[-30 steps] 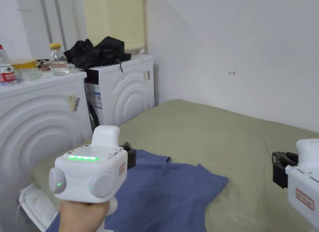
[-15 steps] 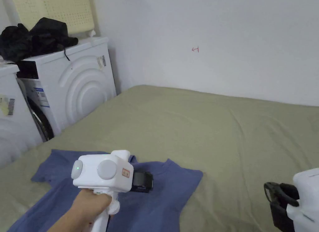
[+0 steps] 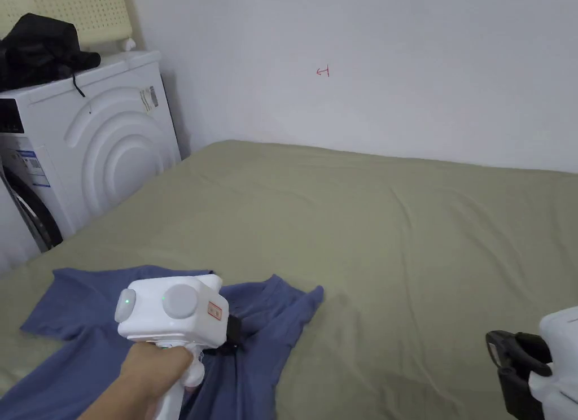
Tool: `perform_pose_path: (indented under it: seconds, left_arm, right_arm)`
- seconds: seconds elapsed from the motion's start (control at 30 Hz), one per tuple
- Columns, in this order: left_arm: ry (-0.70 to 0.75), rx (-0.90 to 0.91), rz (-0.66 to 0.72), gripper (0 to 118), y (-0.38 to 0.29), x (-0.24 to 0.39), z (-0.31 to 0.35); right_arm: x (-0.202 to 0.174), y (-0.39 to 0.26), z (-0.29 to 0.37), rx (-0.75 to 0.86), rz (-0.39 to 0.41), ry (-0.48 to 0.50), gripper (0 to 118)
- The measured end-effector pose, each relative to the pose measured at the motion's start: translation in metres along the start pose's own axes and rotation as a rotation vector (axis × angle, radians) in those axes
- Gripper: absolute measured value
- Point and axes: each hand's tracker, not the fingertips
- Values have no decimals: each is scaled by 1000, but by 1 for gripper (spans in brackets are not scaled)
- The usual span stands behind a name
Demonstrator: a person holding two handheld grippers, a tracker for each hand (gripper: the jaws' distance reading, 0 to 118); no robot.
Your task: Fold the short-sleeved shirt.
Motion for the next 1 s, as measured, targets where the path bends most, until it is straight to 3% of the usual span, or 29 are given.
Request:
perform_pose_path:
  seconds: [0.17, 0.4, 0.5, 0.67, 1.0]
  left_arm:
    - [-98, 194, 32, 5, 28, 28, 68]
    - [-302, 294, -238, 5, 54, 149, 129]
    - [-381, 270, -402, 5, 48, 223, 136]
    - [-569, 197, -534, 5, 26, 342, 114]
    - [-841, -74, -747, 5, -106, 550, 39]
  right_arm:
    - [37, 1, 38, 11, -25, -81, 0]
    - [83, 2, 92, 31, -58, -190, 0]
    - [106, -2, 118, 27, -78, -256, 0]
    - [153, -21, 169, 8, -150, -404, 0]
    - [217, -79, 260, -64, -266, -626, 0]
